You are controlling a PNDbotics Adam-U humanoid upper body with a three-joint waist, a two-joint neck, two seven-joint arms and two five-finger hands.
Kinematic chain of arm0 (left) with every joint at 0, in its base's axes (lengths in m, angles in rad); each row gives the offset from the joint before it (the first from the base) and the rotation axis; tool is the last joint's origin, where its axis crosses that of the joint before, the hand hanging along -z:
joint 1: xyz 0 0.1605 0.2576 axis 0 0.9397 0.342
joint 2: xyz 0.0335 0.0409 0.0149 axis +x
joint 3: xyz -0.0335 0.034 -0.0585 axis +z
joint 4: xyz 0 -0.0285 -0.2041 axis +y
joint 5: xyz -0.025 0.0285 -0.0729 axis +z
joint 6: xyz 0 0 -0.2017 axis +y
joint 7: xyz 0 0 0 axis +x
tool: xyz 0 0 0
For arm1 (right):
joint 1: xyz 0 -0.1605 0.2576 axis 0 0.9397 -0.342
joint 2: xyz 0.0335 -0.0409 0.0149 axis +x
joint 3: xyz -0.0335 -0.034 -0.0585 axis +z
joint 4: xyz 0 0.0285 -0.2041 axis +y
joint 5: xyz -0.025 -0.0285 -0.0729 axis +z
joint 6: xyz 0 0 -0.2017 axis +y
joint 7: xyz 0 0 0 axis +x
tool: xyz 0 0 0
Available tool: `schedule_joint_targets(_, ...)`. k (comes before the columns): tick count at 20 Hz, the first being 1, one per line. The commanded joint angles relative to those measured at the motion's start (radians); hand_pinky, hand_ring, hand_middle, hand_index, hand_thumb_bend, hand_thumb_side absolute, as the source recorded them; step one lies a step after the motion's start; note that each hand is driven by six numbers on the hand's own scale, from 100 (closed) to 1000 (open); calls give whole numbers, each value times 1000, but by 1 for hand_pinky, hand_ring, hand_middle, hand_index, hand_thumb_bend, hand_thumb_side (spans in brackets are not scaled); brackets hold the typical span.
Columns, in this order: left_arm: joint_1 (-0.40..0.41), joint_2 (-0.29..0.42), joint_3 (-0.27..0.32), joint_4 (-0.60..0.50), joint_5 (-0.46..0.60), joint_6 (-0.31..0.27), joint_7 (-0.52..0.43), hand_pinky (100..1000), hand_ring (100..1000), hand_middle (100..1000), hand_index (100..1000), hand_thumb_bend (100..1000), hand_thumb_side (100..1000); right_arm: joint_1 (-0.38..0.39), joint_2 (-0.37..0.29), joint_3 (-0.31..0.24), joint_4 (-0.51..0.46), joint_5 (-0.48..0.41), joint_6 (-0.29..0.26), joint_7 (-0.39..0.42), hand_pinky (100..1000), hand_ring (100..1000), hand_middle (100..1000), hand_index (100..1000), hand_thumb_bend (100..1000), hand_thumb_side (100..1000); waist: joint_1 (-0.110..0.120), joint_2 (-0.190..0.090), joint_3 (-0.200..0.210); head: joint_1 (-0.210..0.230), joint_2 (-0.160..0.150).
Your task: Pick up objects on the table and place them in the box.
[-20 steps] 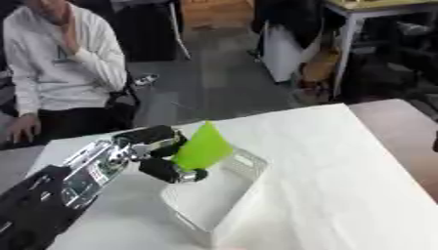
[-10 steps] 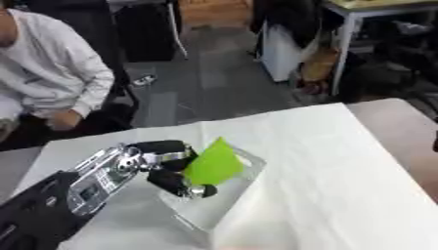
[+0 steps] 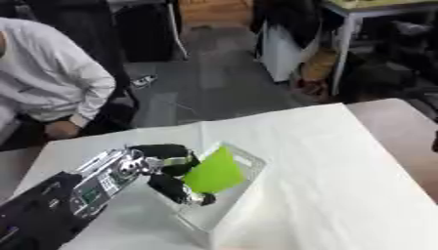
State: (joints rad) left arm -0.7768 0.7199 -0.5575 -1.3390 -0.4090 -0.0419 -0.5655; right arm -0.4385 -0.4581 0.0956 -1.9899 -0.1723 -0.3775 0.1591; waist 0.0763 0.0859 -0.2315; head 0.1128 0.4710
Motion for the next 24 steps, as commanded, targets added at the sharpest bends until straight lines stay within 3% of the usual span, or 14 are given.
schedule_joint_targets(1,-23,33,4,-3,-55,-18,-72,944,1000,1000,1000,867,1000,-16,-18,-5,-10,-3,1,2,154,397,461,519,100,689,-3,-16,-1,2,-6)
schedule_joint_targets(2,-23,32,8,-4,-69,-31,-90,1000,1000,1000,1000,923,1000,-16,-18,-5,-10,-3,0,2,154,397,461,519,100,689,-3,-16,-1,2,-7)
schedule_joint_targets(3,-23,31,13,-5,-81,-44,-102,1000,1000,1000,1000,1000,1000,-16,-18,-5,-10,-3,0,2,154,397,461,519,100,690,-3,-17,-1,3,-8)
schedule_joint_targets(9,-24,29,29,-4,-125,-96,-123,1000,1000,1000,1000,1000,1000,-15,-18,-5,-10,-3,1,3,154,397,461,519,100,690,-4,-17,0,5,-9)
schedule_joint_targets(11,-19,28,43,-13,-109,-99,-76,1000,1000,1000,1000,1000,1000,-15,-18,-5,-10,-3,1,2,154,397,461,520,100,691,-4,-16,0,4,-10)
schedule_joint_targets(13,-5,22,78,-43,-45,-106,49,1000,1000,1000,1000,995,1000,-15,-18,-6,-10,-2,2,1,154,397,461,520,100,691,-5,-16,2,1,-13)
schedule_joint_targets(14,9,20,106,-73,0,-117,153,1000,1000,1000,1000,842,1000,-15,-16,-8,-10,-1,2,-1,154,397,461,519,100,688,-5,-15,3,-4,-17)
schedule_joint_targets(16,58,11,169,-145,88,-142,390,861,924,1000,1000,579,1000,-15,-15,-13,-10,0,1,-6,155,397,461,519,100,686,-7,-13,7,-23,-25)
schedule_joint_targets(18,135,-18,225,-220,195,-159,628,708,821,970,1000,483,1000,-13,-16,-16,-10,2,1,-12,154,396,461,519,100,689,-10,-10,13,-49,-35)
schedule_joint_targets(19,174,-37,242,-259,250,-162,710,738,842,985,1000,491,1000,-12,-16,-17,-10,3,0,-13,154,397,461,519,100,688,-11,-10,16,-59,-38)
schedule_joint_targets(20,213,-72,262,-304,310,-166,774,453,574,773,851,446,1000,-9,-18,-17,-10,5,0,-13,154,397,461,519,100,692,-14,-9,22,-75,-43)
schedule_joint_targets(21,248,-102,277,-350,361,-167,812,561,686,859,923,457,1000,-6,-19,-16,-10,8,-2,-13,154,397,461,519,100,692,-17,-9,27,-87,-46)
schedule_joint_targets(22,276,-135,284,-395,398,-162,814,281,406,599,755,389,1000,-2,-21,-16,-10,10,-3,-13,153,397,462,519,100,699,-22,-8,33,-99,-50)
schedule_joint_targets(24,313,-205,287,-503,427,-149,697,240,372,555,704,374,1000,10,-27,-12,-10,16,-8,-10,153,398,463,520,100,707,-33,-7,51,-111,-57)
